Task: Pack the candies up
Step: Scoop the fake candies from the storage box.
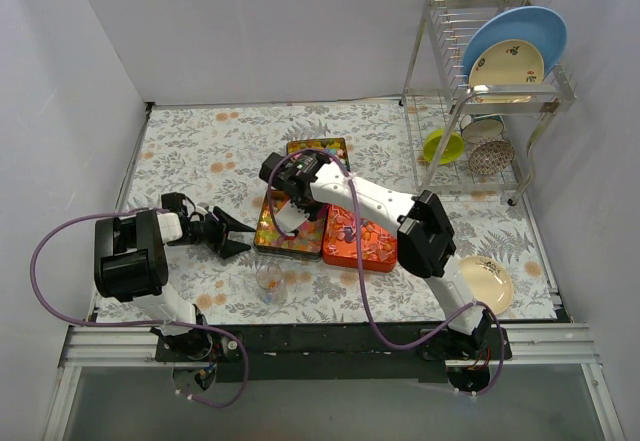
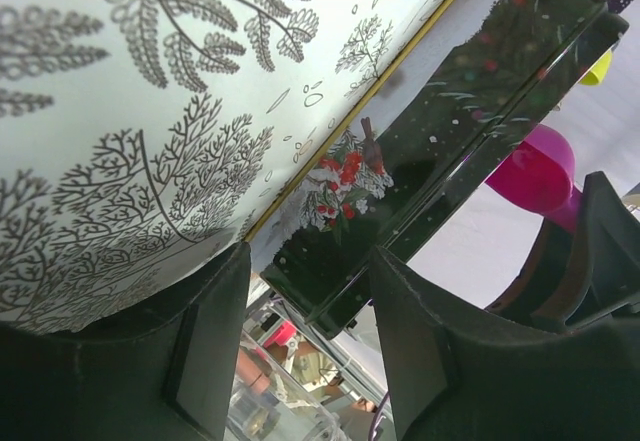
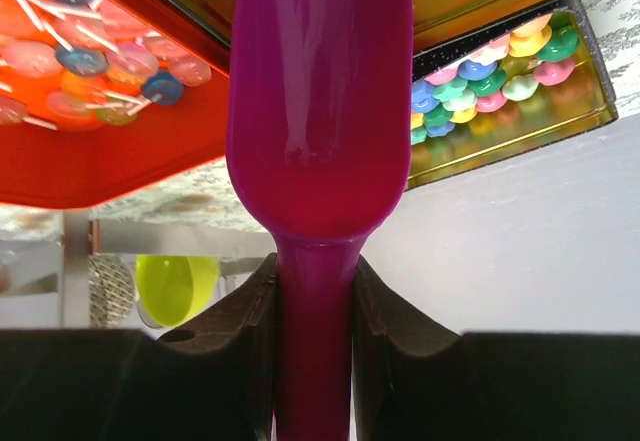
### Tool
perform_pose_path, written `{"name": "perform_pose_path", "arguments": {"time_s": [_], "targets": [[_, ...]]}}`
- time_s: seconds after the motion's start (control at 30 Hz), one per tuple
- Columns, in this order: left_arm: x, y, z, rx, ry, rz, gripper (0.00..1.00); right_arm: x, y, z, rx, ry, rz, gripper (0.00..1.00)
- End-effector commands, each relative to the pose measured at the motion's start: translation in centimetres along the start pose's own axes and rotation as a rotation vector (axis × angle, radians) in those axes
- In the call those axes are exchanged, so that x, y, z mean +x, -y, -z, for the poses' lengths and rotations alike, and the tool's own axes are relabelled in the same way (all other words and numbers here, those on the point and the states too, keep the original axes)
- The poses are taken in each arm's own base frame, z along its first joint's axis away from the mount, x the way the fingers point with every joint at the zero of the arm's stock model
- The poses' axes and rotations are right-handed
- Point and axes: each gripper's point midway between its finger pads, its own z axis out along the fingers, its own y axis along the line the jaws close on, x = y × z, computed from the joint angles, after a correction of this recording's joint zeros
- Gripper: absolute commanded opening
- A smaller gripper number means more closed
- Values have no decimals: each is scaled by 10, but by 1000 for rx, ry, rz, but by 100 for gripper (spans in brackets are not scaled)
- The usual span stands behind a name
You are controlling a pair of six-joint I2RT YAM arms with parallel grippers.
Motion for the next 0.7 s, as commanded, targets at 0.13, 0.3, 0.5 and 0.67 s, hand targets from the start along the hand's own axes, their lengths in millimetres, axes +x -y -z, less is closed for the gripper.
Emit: {"name": "perform_pose_path", "arguments": {"time_s": [0.13, 0.3, 0.5, 0.67], "targets": [[8, -3, -1, 15, -17, 36, 50, -30, -41, -15, -148, 189, -111, 1], [11, -1, -1, 35, -28, 37, 47, -39, -33, -18, -144, 224, -150, 1], [18, -6, -3, 49, -44, 56, 44, -50, -41, -22, -178, 268, -170, 1], [21, -5, -4, 51, -54, 51, 44, -55, -42, -23, -178, 269, -181, 1]]}}
